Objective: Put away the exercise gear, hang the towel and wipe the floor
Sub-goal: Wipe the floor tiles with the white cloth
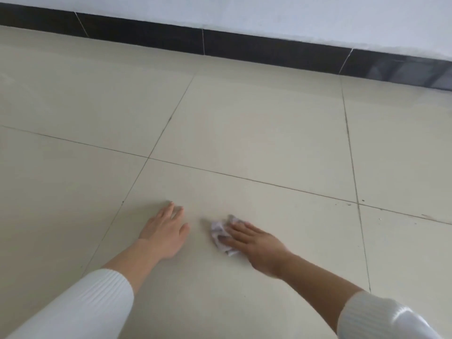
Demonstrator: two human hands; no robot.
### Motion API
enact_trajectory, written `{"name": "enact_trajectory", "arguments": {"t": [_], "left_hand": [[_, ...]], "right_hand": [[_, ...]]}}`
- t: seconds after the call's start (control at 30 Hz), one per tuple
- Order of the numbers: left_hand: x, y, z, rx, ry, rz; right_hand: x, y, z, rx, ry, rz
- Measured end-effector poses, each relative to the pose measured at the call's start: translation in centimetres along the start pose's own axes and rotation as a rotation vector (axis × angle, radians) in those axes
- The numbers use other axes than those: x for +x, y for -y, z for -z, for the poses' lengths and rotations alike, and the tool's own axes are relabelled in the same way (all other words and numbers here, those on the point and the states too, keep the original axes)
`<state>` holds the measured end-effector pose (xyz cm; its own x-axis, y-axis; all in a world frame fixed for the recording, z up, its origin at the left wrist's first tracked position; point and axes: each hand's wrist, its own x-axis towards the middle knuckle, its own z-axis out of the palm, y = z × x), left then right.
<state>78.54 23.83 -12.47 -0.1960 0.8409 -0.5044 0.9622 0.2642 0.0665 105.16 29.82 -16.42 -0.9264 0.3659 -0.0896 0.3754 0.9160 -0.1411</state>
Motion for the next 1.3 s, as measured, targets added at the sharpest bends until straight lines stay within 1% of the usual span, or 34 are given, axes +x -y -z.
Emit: {"name": "enact_trajectory", "arguments": {"t": [0.07, 0.17, 0.23, 0.3, 0.33, 0.37, 0.4, 0.53, 0.57, 0.63, 0.67, 0.7, 0.73, 0.77, 0.87, 0.93, 1.0, 1.03, 1.07, 1.1, 1.13, 1.2, 1.27, 1.3], "left_hand": [[-0.4, 1.5, -0.3, -0.01, 0.001, 0.02], [-1.1, 4.7, -0.9, -0.015, -0.003, 0.053], [-1.5, 6.7, -1.3, -0.008, -0.038, 0.111], [-1.4, 7.9, -1.5, -0.025, -0.085, 0.162], [-1.2, 8.1, -1.4, -0.047, -0.108, 0.175], [-0.9, 8.0, -1.4, -0.074, -0.128, 0.178], [-0.4, 7.7, -1.3, -0.094, -0.145, 0.171], [2.0, 6.4, -0.4, -0.12, -0.227, 0.092], [2.8, 6.1, -0.1, -0.124, -0.241, 0.071], [4.4, 5.7, 0.4, -0.106, -0.255, 0.025], [5.2, 5.6, 0.8, -0.102, -0.257, -0.001], [6.0, 5.6, 1.1, -0.107, -0.262, -0.023], [6.8, 5.7, 1.5, -0.118, -0.261, -0.033], [7.7, 6.0, 1.9, -0.127, -0.257, -0.032], [10.3, 7.0, 3.3, -0.122, -0.266, -0.002], [12.7, 8.1, 4.4, -0.091, -0.263, 0.006], [15.2, 8.9, 5.9, -0.083, -0.243, 0.021], [16.6, 9.1, 6.6, -0.094, -0.238, 0.038], [18.0, 9.2, 7.5, -0.115, -0.226, 0.056], [19.5, 9.1, 8.4, -0.145, -0.207, 0.071], [21.1, 8.9, 9.4, -0.183, -0.183, 0.085], [24.2, 7.8, 11.3, -0.27, -0.135, 0.127], [26.5, 6.7, 12.5, -0.336, -0.112, 0.197], [27.3, 6.3, 12.8, -0.343, -0.118, 0.231]], "right_hand": [[0.4, -3.6, 1.0, 0.078, -0.109, -0.309], [-0.6, -7.4, 2.9, 0.146, -0.102, -0.725], [-0.8, -8.5, 3.4, 0.171, -0.125, -0.916], [0.3, -8.6, 3.2, 0.219, -0.146, -1.015], [1.5, -8.2, 2.9, 0.24, -0.152, -1.015], [3.0, -7.4, 2.8, 0.253, -0.141, -0.977], [4.7, -6.1, 2.6, 0.247, -0.126, -0.9], [10.1, 1.9, 1.7, 0.216, -0.094, -0.405], [10.8, 3.4, 1.2, 0.185, -0.047, -0.255], [11.5, 3.7, 0.7, 0.129, 0.061, 0.032], [11.8, 2.6, 0.9, 0.083, 0.088, 0.116], [12.0, 1.0, 1.0, 0.028, 0.066, 0.14], [12.3, -0.8, 1.3, -0.012, 0.049, 0.098], [12.6, -2.6, 1.7, -0.025, 0.011, -0.009], [13.2, -8.7, 2.9, 0.07, -0.126, -0.504], [14.2, -12.3, 3.5, 0.09, -0.134, -0.767], [16.0, -14.5, 3.8, 0.116, -0.152, -0.932], [17.2, -14.8, 3.9, 0.142, -0.167, -0.973], [18.5, -14.7, 4.1, 0.178, -0.178, -0.972], [20.0, -14.2, 4.4, 0.213, -0.19, -0.929], [21.2, -13.4, 4.5, 0.241, -0.196, -0.85], [23.1, -10.9, 5.1, 0.285, -0.182, -0.636], [23.9, -9.1, 5.1, 0.322, -0.114, -0.458], [24.1, -9.0, 4.9, 0.31, -0.081, -0.407]]}}
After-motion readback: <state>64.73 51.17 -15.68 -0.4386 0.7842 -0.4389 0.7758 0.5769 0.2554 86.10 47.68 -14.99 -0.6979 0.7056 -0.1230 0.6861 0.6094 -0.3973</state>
